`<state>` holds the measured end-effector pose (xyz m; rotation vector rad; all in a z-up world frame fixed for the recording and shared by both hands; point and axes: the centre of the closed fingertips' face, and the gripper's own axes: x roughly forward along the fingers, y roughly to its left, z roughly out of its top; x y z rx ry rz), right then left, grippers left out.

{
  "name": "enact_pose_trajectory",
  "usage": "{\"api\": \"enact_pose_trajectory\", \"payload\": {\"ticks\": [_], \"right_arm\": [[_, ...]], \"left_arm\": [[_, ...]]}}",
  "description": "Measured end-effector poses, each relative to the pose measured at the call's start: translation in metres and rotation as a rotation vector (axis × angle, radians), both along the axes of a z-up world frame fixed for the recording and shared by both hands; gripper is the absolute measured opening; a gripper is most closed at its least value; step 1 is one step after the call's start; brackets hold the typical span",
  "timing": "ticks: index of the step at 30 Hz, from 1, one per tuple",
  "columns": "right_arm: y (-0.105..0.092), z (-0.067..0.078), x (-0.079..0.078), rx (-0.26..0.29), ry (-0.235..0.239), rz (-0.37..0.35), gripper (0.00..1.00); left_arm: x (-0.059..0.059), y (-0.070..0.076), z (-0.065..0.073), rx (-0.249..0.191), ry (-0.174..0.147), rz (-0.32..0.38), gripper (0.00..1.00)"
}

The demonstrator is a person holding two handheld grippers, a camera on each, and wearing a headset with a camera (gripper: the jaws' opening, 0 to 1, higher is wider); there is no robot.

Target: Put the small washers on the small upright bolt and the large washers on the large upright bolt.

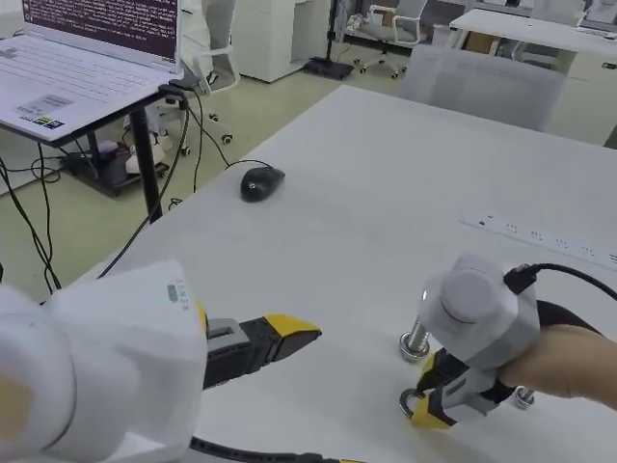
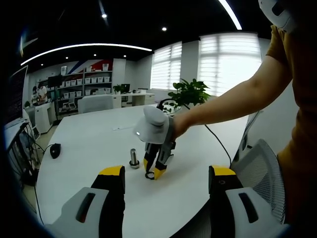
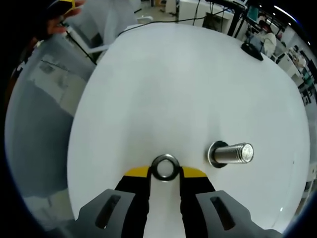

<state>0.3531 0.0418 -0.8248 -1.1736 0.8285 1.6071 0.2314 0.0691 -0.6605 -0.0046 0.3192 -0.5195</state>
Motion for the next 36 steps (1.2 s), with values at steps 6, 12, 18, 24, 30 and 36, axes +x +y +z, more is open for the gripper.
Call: {"api": "enact_pose_trajectory", "payload": {"ticks": [6, 12, 18, 24, 30, 36], "right_arm": [[-0.003, 0.009, 0.002, 0.01, -0.007, 0.005, 0.22], [-0.005, 0.023, 0.008, 0.024, -0.019, 0.001, 0.22], [-0.004, 0.046, 0.021, 0.051, -0.057, -0.001, 0.22], [0.0, 0.067, 0.036, 0.069, -0.102, -0.002, 0.22], [0.01, 0.079, 0.044, 0.082, -0.129, 0.013, 0.22], [0.021, 0.084, 0.05, 0.088, -0.143, 0.028, 0.22]], "left_arm": [[0.0, 0.001, -0.001, 0.004, 0.003, 0.002, 0.68], [0.001, -0.001, -0.001, 0.003, 0.001, -0.002, 0.68], [0.001, -0.004, -0.003, 0.003, 0.006, -0.007, 0.68], [0.002, -0.005, -0.002, 0.004, 0.002, -0.01, 0.68], [0.002, -0.006, -0.001, 0.004, -0.002, -0.009, 0.68], [0.003, -0.006, -0.001, 0.0, 0.006, -0.01, 0.68]]}}
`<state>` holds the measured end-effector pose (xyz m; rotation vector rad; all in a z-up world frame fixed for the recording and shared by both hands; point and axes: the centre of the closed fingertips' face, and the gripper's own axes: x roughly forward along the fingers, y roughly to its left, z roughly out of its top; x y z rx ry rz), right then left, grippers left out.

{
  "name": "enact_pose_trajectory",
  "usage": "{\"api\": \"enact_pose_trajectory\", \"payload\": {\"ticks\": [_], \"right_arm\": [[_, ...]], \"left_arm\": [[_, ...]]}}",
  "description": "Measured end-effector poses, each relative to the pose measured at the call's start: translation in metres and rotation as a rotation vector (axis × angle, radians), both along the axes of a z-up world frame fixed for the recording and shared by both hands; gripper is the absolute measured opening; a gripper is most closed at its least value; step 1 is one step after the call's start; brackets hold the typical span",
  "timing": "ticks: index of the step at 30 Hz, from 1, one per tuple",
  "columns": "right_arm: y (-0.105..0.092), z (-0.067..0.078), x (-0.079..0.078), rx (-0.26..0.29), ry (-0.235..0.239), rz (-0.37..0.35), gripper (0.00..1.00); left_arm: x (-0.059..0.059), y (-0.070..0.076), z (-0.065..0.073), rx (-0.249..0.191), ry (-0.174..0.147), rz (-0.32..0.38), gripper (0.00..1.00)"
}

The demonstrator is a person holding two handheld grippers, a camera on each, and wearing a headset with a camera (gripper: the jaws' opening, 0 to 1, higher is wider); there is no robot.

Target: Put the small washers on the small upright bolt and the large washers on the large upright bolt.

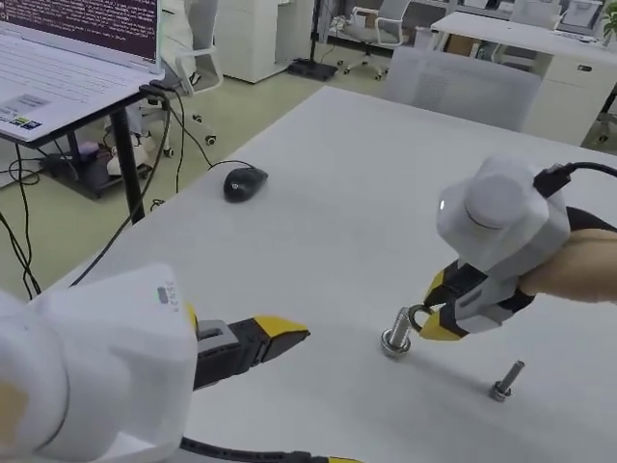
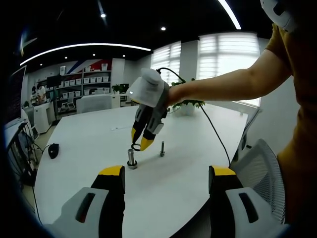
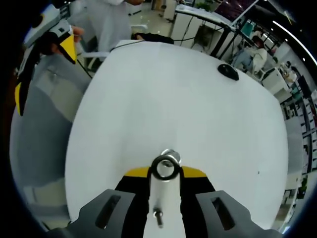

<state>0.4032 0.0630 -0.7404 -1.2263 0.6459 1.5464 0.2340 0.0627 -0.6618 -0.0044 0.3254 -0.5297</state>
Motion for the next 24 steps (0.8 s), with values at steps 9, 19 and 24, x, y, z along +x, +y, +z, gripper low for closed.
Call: {"api": "enact_pose_trajectory", "payload": {"ticks": [9, 19, 24], "right_arm": [[0.016, -0.008, 0.008, -0.02, -0.003, 0.027, 0.22], [0.014, -0.023, 0.013, -0.07, -0.006, 0.039, 0.22], [0.015, -0.028, 0.013, -0.075, 0.005, 0.036, 0.22]], "left_arm": [[0.003, 0.006, 0.004, 0.004, -0.007, 0.013, 0.68], [0.005, 0.008, 0.003, 0.0, -0.004, 0.018, 0.68], [0.005, 0.008, 0.002, -0.003, -0.003, 0.016, 0.68]]}}
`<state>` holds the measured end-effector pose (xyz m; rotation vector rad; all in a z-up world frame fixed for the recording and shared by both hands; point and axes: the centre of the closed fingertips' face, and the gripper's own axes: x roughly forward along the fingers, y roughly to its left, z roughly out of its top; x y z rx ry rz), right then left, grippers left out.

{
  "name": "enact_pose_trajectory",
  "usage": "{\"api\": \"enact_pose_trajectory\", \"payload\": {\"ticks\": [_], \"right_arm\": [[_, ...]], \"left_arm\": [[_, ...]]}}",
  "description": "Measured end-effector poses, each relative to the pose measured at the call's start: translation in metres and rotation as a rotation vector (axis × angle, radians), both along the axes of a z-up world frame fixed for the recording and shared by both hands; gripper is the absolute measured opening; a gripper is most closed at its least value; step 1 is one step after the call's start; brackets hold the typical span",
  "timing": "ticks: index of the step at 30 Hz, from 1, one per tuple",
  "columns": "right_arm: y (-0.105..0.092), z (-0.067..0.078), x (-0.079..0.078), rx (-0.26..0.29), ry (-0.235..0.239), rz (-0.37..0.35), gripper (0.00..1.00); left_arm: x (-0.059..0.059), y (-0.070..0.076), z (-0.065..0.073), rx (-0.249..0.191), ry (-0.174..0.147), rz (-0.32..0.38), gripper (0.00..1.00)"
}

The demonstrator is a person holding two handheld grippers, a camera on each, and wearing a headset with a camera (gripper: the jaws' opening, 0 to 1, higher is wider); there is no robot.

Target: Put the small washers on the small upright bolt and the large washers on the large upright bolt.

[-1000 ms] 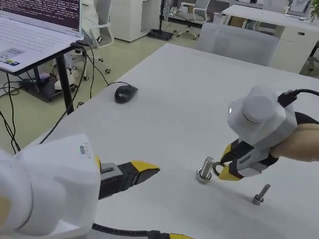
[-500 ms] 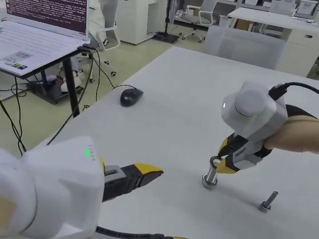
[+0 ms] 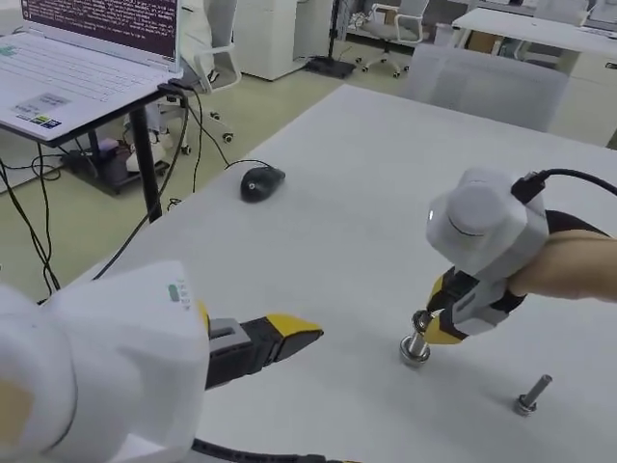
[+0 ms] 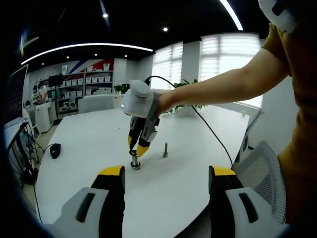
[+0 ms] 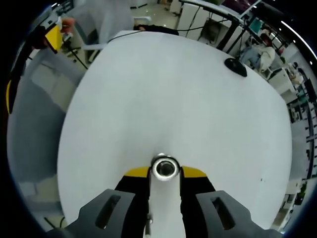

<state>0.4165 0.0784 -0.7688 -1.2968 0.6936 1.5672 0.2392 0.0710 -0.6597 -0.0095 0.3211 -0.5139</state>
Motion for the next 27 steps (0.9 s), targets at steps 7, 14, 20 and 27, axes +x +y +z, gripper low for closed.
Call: {"api": "enact_pose_trajectory", "payload": {"ticks": [7, 14, 20, 27], "right_arm": [[-0.001, -0.015, -0.002, -0.026, 0.016, 0.0, 0.22], [0.0, -0.022, -0.002, -0.024, 0.024, -0.001, 0.23], [-0.001, -0.028, -0.003, -0.029, 0.022, 0.011, 0.23], [-0.003, -0.033, -0.002, -0.036, 0.02, 0.019, 0.23]], "left_arm": [[0.001, 0.003, -0.002, -0.002, 0.005, 0.006, 0.68], [0.001, 0.005, -0.006, -0.003, 0.013, 0.01, 0.68], [0.003, 0.003, -0.007, -0.007, 0.016, 0.007, 0.68], [0.003, 0.005, -0.008, -0.007, 0.021, 0.009, 0.68]]}}
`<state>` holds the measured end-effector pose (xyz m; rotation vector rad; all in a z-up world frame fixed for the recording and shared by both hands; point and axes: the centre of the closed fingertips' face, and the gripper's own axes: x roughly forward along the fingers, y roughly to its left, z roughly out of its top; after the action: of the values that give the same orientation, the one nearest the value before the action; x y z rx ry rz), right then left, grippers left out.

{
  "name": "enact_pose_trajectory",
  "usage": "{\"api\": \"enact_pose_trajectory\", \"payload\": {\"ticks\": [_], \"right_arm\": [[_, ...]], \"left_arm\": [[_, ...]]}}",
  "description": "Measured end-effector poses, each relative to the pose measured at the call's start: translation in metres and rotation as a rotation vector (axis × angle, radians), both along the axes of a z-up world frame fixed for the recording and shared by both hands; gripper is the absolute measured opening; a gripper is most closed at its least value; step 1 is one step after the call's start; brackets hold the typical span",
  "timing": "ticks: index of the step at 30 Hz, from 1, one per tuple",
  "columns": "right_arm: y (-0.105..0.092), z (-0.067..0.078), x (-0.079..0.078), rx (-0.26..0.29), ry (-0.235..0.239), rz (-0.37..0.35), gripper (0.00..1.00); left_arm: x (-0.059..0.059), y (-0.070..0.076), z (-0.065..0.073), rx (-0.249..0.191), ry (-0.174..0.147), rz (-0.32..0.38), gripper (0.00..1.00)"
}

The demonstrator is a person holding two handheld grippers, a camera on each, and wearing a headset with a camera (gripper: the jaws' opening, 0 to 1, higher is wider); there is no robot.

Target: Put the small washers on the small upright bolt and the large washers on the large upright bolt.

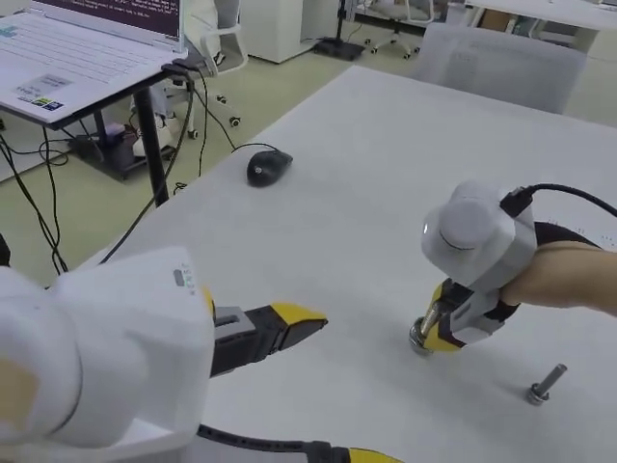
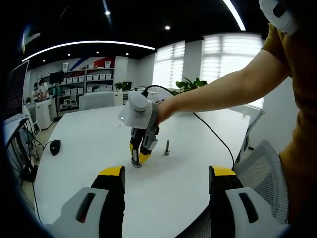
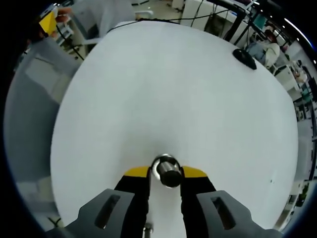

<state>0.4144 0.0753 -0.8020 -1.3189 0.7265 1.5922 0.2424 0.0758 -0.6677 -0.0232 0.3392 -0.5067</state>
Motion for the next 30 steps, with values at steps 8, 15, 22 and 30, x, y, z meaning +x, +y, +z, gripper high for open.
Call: {"api": "enact_pose_trajectory", "payload": {"ticks": [8, 15, 22, 30], "right_arm": [[-0.001, -0.005, 0.002, 0.022, -0.011, 0.024, 0.26], [-0.007, 0.003, 0.0, 0.085, -0.004, -0.022, 0.3], [-0.021, 0.019, -0.007, 0.155, -0.006, -0.063, 0.31], [-0.03, 0.059, -0.027, 0.372, -0.014, -0.13, 0.31]], "left_arm": [[0.0, 0.001, -0.002, 0.001, 0.003, 0.0, 0.68], [-0.002, 0.0, -0.003, 0.008, 0.006, -0.005, 0.68], [-0.003, -0.005, -0.001, 0.01, -0.002, -0.025, 0.68], [-0.003, -0.011, 0.005, 0.027, -0.017, -0.068, 0.68]]}}
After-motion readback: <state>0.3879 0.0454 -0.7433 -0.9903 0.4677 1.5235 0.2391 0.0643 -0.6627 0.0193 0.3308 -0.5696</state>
